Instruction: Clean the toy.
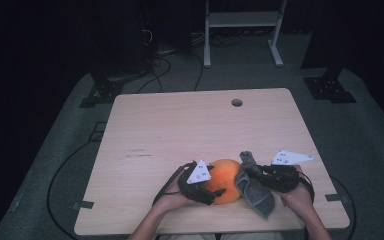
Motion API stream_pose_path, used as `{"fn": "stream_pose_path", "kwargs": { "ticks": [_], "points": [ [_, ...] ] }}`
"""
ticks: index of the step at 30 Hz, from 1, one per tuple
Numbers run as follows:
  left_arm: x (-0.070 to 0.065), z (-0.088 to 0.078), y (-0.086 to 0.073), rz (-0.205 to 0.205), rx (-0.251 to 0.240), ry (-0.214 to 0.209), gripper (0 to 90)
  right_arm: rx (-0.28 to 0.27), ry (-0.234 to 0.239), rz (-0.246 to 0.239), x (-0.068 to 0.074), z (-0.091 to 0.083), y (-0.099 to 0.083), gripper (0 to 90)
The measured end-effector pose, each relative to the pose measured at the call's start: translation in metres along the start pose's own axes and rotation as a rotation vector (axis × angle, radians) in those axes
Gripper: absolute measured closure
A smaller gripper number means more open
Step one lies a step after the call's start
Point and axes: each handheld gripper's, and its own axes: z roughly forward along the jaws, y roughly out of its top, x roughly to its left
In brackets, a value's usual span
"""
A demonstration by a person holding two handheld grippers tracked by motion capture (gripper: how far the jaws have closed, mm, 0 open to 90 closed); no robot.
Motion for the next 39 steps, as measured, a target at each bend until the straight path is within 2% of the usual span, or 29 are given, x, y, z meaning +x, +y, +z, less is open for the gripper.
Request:
{"fn": "stream_pose_path", "kwargs": {
  "ticks": [2, 4, 6, 8, 10, 12, 13, 15, 16, 17, 18, 19, 21, 22, 23, 24, 26, 27, 29, 30, 31, 32, 33, 34, 37, 39],
  "points": [
    [-0.001, 0.0, 0.0, 0.006, 0.001, 0.002, 19.7, 0.034, -0.016, -0.011, 0.0, 0.007, -0.003, 72.6],
    [-0.003, 0.0, 0.001, 0.016, 0.002, 0.004, 19.6, 0.074, -0.031, 0.034, -0.011, 0.013, -0.012, 72.5],
    [-0.004, 0.0, 0.002, 0.022, 0.001, 0.002, 19.2, 0.112, -0.072, 0.06, -0.02, 0.01, -0.018, 73.0],
    [-0.003, 0.001, 0.001, 0.023, 0.001, 0.001, 19.0, 0.062, -0.045, 0.076, -0.018, 0.001, -0.014, 73.0],
    [-0.003, 0.002, 0.001, 0.017, -0.006, 0.001, 19.0, 0.006, 0.001, 0.04, -0.007, -0.003, -0.004, 72.9],
    [-0.002, 0.001, 0.002, 0.012, -0.005, -0.005, 17.8, 0.003, 0.026, 0.013, 0.001, 0.003, 0.002, 72.8],
    [0.0, -0.001, 0.003, -0.011, -0.012, -0.017, 14.7, 0.023, 0.02, -0.003, 0.002, 0.008, 0.001, 72.8],
    [0.006, -0.005, 0.005, -0.099, -0.033, -0.05, 5.9, 0.027, 0.03, 0.017, -0.002, 0.013, -0.004, 72.8],
    [0.009, -0.007, 0.005, -0.131, -0.036, -0.043, 4.2, 0.024, 0.048, 0.038, -0.005, 0.012, -0.006, 72.7],
    [0.011, -0.006, 0.005, -0.134, -0.011, -0.021, 3.4, 0.026, 0.055, 0.045, -0.007, 0.01, -0.008, 72.5],
    [0.011, -0.004, 0.003, -0.125, 0.01, -0.02, 3.8, 0.026, 0.052, 0.047, -0.011, 0.008, -0.012, 72.5],
    [0.01, -0.002, 0.001, -0.109, 0.025, -0.017, 5.8, 0.038, 0.045, 0.071, -0.016, 0.007, -0.016, 72.5],
    [0.007, -0.002, 0.002, -0.065, 0.016, -0.011, 10.5, 0.09, -0.026, 0.1, -0.026, 0.004, -0.023, 73.0],
    [0.005, -0.002, 0.003, -0.042, 0.016, -0.001, 13.3, 0.086, -0.029, 0.112, -0.028, 0.001, -0.023, 73.1],
    [0.004, -0.003, 0.004, -0.024, 0.017, 0.012, 15.9, 0.06, -0.013, 0.111, -0.027, -0.003, -0.02, 73.1],
    [0.002, -0.002, 0.005, -0.011, 0.013, 0.025, 19.1, 0.031, -0.009, 0.09, -0.021, -0.007, -0.014, 73.1],
    [-0.003, -0.002, 0.01, 0.021, 0.007, 0.036, 22.1, -0.028, 0.028, 0.035, -0.004, -0.011, 0.001, 72.9],
    [-0.006, -0.002, 0.012, 0.042, 0.008, 0.039, 22.6, -0.041, 0.04, -0.002, 0.005, -0.011, 0.008, 72.8],
    [-0.009, -0.003, 0.014, 0.07, 0.009, 0.034, 21.0, -0.022, 0.033, -0.067, 0.018, -0.006, 0.014, 72.5],
    [-0.008, -0.004, 0.014, 0.061, 0.008, 0.02, 18.5, -0.003, 0.019, -0.086, 0.02, -0.002, 0.013, 72.5],
    [-0.006, -0.003, 0.013, 0.033, 0.006, -0.002, 14.3, 0.009, 0.008, -0.095, 0.019, 0.002, 0.01, 72.6],
    [-0.004, -0.003, 0.012, 0.012, 0.006, -0.007, 11.5, 0.011, 0.013, -0.084, 0.016, 0.004, 0.006, 72.6],
    [-0.003, -0.003, 0.011, 0.009, 0.003, -0.001, 11.9, 0.006, 0.018, -0.06, 0.011, 0.004, 0.002, 72.6],
    [-0.003, -0.002, 0.009, 0.008, -0.004, 0.002, 13.8, 0.011, 0.013, -0.038, 0.005, 0.004, -0.002, 72.6],
    [-0.004, -0.001, 0.01, 0.023, -0.001, 0.014, 17.4, 0.046, -0.054, -0.019, -0.005, -0.002, -0.007, 72.9],
    [-0.006, -0.001, 0.011, 0.038, -0.002, 0.022, 18.6, 0.018, -0.048, -0.019, -0.003, -0.008, -0.003, 73.0]
  ]
}}
